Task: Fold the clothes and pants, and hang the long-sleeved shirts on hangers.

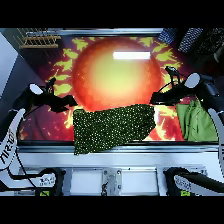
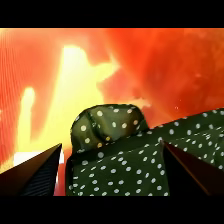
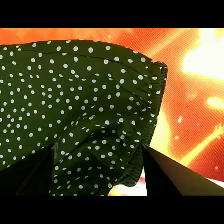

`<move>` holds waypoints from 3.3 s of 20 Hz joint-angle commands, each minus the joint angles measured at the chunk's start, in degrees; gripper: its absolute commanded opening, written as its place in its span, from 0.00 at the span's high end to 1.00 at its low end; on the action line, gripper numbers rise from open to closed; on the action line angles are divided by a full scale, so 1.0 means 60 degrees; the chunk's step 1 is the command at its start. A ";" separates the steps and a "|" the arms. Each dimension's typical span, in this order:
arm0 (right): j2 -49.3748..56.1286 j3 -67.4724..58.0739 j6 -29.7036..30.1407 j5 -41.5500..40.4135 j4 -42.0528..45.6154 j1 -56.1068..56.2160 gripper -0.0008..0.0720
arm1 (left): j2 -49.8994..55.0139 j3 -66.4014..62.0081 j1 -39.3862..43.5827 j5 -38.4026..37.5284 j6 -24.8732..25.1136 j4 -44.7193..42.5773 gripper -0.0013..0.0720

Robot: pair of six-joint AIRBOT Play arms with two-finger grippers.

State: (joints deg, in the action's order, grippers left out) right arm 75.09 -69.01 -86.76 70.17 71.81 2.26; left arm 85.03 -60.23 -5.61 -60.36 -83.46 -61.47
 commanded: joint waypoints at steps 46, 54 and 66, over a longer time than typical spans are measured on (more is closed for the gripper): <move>-0.4819 -0.1963 0.1206 -0.0820 -0.0076 -0.0495 0.98 | -0.7522 -0.2419 0.0761 -0.0477 -0.0295 -0.0758 0.98; -0.4612 0.2109 -0.0084 0.0430 -0.0080 -0.0481 0.98 | -0.7089 0.2259 0.0761 -0.1435 -0.1413 -0.0743 0.98; -0.3701 0.3330 -0.0080 -0.0914 -0.0117 -0.0481 0.98 | -0.3464 0.3064 0.0761 0.0623 -0.1129 -0.0765 0.23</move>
State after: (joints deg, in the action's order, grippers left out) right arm 52.60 -49.41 -87.09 65.21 71.16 -0.67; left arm 60.84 -44.82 -1.02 -58.70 -90.59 -66.22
